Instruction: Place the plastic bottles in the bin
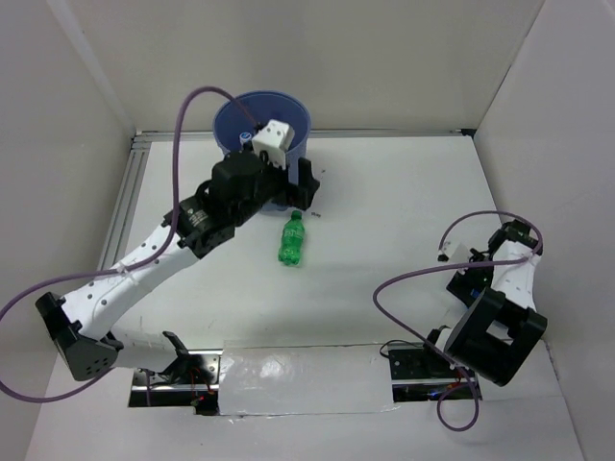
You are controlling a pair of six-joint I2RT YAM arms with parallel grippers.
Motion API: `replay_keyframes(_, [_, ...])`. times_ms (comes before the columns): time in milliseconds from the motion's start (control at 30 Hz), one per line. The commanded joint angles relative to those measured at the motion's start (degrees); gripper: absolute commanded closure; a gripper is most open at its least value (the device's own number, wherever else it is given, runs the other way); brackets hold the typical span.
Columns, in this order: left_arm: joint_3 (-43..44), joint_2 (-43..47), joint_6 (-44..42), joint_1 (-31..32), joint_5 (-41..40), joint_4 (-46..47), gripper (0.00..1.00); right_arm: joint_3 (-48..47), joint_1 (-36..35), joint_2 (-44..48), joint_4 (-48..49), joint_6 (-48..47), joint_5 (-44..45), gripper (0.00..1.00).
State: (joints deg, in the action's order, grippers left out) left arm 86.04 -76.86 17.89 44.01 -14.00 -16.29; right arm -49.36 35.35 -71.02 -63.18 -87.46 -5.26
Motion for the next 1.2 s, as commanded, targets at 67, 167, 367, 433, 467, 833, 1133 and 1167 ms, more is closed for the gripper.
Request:
replay_keyframes(67, [-14.55, 2.76, 1.78, 0.9, -0.07, 1.62, 0.0, 9.08, 0.59, 0.98, 5.16, -2.1, 5.87, 0.09])
replay_keyframes(167, [-20.1, 4.52, 4.07, 1.95, 0.64, 4.16, 0.0, 13.66, 0.59, 0.98, 11.48, -2.1, 6.39, 0.11])
replay_keyframes(367, [-26.62, 5.58, 5.4, 1.96, -0.59, 5.39, 0.0, 12.28, 0.59, 0.98, 12.92, -0.96, 0.28, 0.47])
replay_keyframes(433, [-28.28, 5.58, 4.87, 1.96, -1.29, 5.4, 0.0, 8.77, 0.59, 0.45, 10.72, -0.96, -2.9, 0.56])
replay_keyframes(467, [-28.82, 4.88, 4.87, 1.96, -2.25, 4.79, 0.0, 7.28, 0.59, -0.25, 8.44, -0.96, -4.57, 0.62])
replay_keyframes(833, [-35.15, 3.65, 4.87, 1.96, -3.57, 5.4, 0.0, -31.04, -12.12, -10.27, 6.25, 15.97, -58.69, 0.85])
replay_keyframes(1133, [-37.79, 3.03, 7.51, 3.62, -6.47, 5.4, 0.0, -46.68, -45.53, -17.98, 54.54, 52.21, -46.97, 0.85])
replay_keyframes(1167, [-38.48, 3.03, 8.12, 3.63, -7.0, 6.09, 0.0, -49.05, -47.64, -19.4, 55.43, 52.22, -45.12, 0.85])
